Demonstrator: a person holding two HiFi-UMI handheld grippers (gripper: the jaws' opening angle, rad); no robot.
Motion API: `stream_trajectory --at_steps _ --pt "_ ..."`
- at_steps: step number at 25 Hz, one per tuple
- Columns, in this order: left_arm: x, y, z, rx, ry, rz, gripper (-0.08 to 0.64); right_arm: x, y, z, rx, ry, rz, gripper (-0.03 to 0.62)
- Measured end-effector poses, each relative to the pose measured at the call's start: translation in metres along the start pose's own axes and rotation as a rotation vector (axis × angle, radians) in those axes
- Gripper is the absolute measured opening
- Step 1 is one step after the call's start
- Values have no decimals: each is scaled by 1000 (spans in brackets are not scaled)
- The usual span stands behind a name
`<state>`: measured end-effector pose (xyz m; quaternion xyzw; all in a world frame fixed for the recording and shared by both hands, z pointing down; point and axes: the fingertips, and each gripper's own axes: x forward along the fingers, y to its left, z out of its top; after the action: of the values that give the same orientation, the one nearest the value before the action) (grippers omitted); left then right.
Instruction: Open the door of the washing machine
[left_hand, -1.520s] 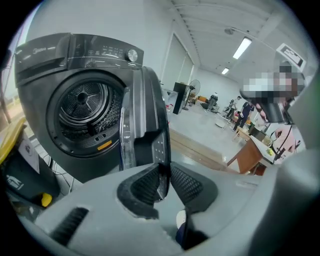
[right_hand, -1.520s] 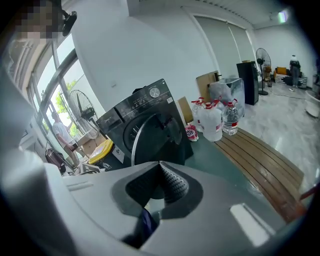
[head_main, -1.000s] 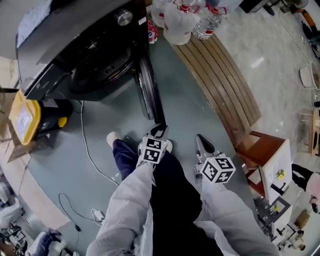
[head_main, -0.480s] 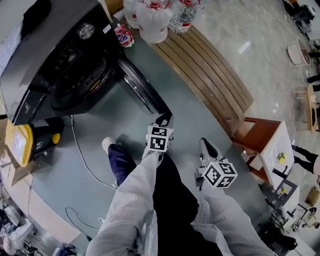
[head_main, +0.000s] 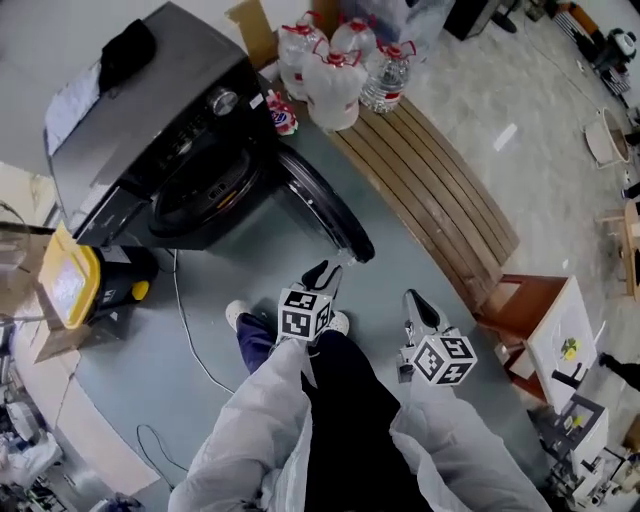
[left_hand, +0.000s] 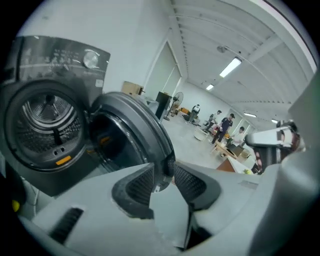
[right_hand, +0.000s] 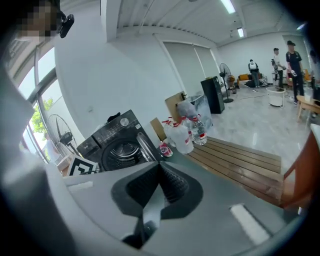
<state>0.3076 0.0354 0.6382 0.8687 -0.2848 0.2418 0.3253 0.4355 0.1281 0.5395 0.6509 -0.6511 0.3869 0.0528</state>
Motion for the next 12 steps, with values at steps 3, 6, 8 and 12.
stream_trajectory --at_steps 3,6,8,12 --pt "-80 32 32 1 -93 114 127 21 55 29 -64 -17 131 8" --pt "-158 53 57 -3 -187 222 111 38 108 47 -137 -27 248 8" --pt "-208 67 69 -10 -250 281 94 47 147 54 -192 -34 318 9" --pt "-304 95 72 -51 -350 396 61 62 231 56 -286 -34 429 8"
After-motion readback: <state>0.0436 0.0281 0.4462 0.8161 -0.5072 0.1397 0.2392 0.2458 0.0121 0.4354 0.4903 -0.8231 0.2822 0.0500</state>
